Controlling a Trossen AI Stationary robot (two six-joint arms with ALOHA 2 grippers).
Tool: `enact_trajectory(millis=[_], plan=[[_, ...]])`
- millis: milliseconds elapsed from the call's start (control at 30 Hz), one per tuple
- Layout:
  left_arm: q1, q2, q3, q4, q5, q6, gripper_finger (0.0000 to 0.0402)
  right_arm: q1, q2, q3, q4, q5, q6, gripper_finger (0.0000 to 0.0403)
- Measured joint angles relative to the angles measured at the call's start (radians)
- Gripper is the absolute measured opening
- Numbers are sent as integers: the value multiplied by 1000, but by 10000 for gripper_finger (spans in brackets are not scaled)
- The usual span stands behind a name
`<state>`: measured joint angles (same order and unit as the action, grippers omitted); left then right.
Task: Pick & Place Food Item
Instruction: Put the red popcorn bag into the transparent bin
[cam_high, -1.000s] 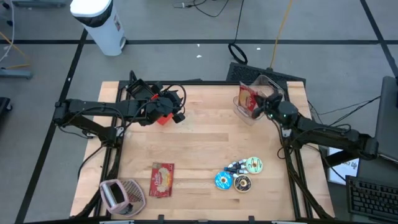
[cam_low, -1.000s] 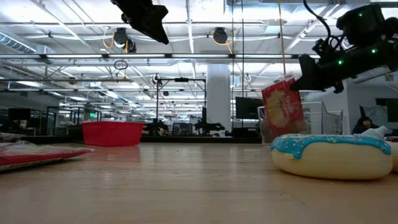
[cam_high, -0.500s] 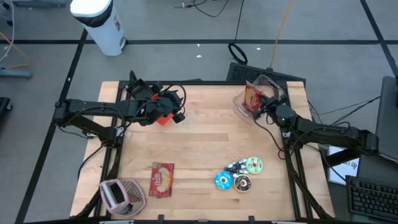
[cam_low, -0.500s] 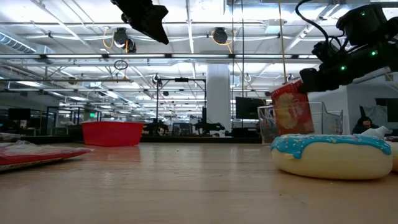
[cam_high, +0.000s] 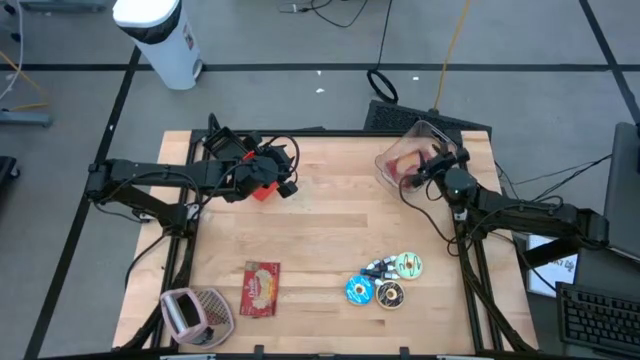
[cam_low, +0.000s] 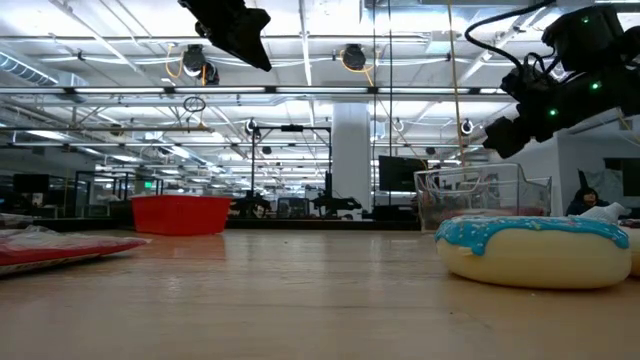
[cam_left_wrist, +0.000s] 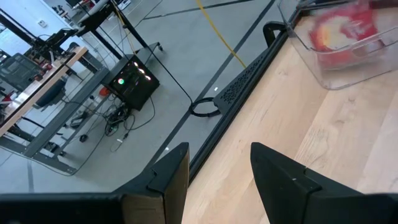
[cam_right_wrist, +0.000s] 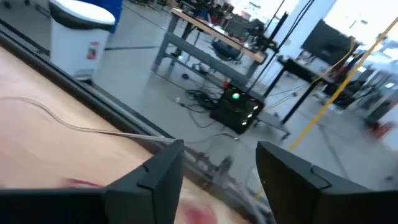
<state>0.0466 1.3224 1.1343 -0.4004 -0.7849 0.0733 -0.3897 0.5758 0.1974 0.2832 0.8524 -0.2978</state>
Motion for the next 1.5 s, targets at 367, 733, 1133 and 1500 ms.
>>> enact_trajectory(millis=[367, 733, 1133, 1500], plan=[[0, 0, 0, 0, 1, -1, 175, 54, 0, 0, 251, -41, -41, 198], [-1, 0, 0, -91, 152, -88, 175, 274, 26, 6, 287, -407, 138, 198], [-2, -20, -70, -69, 291, -219, 175, 412, 261, 365, -183, -532, 253, 188], [-144, -114, -292, -53, 650, -503, 175, 473, 361, 370, -141, -591, 255, 176]])
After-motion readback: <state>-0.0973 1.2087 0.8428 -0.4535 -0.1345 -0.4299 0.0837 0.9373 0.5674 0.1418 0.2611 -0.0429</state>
